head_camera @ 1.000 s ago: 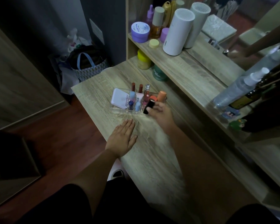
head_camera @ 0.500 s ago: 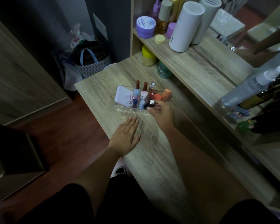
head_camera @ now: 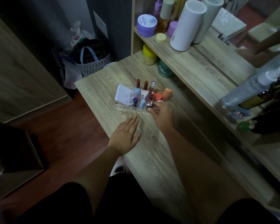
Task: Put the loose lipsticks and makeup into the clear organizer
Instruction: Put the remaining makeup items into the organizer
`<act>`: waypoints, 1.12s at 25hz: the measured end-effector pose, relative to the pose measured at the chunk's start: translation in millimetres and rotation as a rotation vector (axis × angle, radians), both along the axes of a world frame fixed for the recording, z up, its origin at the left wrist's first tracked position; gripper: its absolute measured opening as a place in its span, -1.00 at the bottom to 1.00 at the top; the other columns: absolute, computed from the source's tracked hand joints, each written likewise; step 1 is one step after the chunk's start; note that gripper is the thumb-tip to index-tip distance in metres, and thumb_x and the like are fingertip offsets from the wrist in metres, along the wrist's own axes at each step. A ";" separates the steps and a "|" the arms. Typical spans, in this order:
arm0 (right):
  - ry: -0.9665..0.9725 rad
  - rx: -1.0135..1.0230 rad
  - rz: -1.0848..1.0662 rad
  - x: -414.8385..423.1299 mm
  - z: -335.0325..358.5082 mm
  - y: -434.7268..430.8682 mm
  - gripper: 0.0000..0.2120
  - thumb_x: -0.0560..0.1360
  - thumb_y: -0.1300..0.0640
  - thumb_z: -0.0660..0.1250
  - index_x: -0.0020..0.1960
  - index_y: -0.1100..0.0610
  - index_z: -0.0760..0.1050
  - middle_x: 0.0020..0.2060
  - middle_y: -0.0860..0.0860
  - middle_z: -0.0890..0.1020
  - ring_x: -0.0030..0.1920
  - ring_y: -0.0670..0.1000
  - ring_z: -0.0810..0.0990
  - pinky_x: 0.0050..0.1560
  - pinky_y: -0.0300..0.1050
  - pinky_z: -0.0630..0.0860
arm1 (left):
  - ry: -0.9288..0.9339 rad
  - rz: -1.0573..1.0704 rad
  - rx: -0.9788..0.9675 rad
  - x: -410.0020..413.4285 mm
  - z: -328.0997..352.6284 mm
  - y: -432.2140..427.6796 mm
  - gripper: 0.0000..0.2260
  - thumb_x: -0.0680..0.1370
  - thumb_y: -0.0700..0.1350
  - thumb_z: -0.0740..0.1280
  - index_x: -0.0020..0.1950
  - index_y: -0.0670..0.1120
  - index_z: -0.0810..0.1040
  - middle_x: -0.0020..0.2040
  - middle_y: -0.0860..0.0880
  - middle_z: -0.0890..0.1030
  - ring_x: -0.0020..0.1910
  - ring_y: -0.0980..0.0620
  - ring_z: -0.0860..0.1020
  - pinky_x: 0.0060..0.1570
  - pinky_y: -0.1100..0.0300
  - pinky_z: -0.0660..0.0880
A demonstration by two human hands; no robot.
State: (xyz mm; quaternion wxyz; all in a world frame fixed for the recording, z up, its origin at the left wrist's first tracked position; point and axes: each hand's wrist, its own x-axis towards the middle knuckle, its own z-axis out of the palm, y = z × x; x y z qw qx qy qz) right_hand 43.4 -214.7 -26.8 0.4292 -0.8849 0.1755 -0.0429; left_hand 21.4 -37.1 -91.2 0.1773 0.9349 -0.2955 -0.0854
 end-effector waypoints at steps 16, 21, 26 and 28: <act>0.046 -0.200 -0.084 3.0 -0.8 7.5 -0.76 0.47 0.23 0.35 0.12 0.25 0.57 0.05 0.20 0.63 0.03 0.16 0.60 0.09 -0.07 0.49 | -0.014 0.003 -0.011 0.4 0.6 -0.3 -0.48 0.57 0.07 0.17 0.47 -0.11 0.21 0.50 -0.08 0.29 0.51 -0.05 0.19 0.43 -0.04 0.25; 0.065 -0.237 -0.065 4.0 0.8 9.0 -0.80 0.48 0.23 0.34 0.07 0.28 0.57 0.01 0.23 0.62 -0.01 0.19 0.60 0.05 -0.03 0.51 | -0.011 0.004 -0.019 0.6 0.9 0.2 -0.48 0.57 0.07 0.18 0.47 -0.10 0.21 0.50 -0.08 0.29 0.50 -0.06 0.20 0.42 -0.04 0.26; 0.092 -0.250 -0.026 3.7 2.3 5.7 -0.84 0.49 0.24 0.33 0.00 0.33 0.56 -0.01 0.25 0.61 -0.03 0.19 0.59 0.03 -0.01 0.51 | -0.010 0.004 -0.003 0.4 -0.4 -0.4 -0.48 0.57 0.08 0.15 0.48 -0.10 0.19 0.51 -0.07 0.28 0.51 -0.05 0.18 0.43 -0.05 0.27; 0.105 -0.242 -0.020 3.6 2.7 5.5 -0.83 0.50 0.24 0.31 0.02 0.32 0.55 0.00 0.25 0.61 -0.01 0.17 0.59 0.06 0.00 0.52 | -0.015 0.004 0.008 0.4 -0.7 -0.2 -0.47 0.57 0.11 0.10 0.48 -0.09 0.19 0.51 -0.07 0.27 0.51 -0.04 0.17 0.44 -0.04 0.26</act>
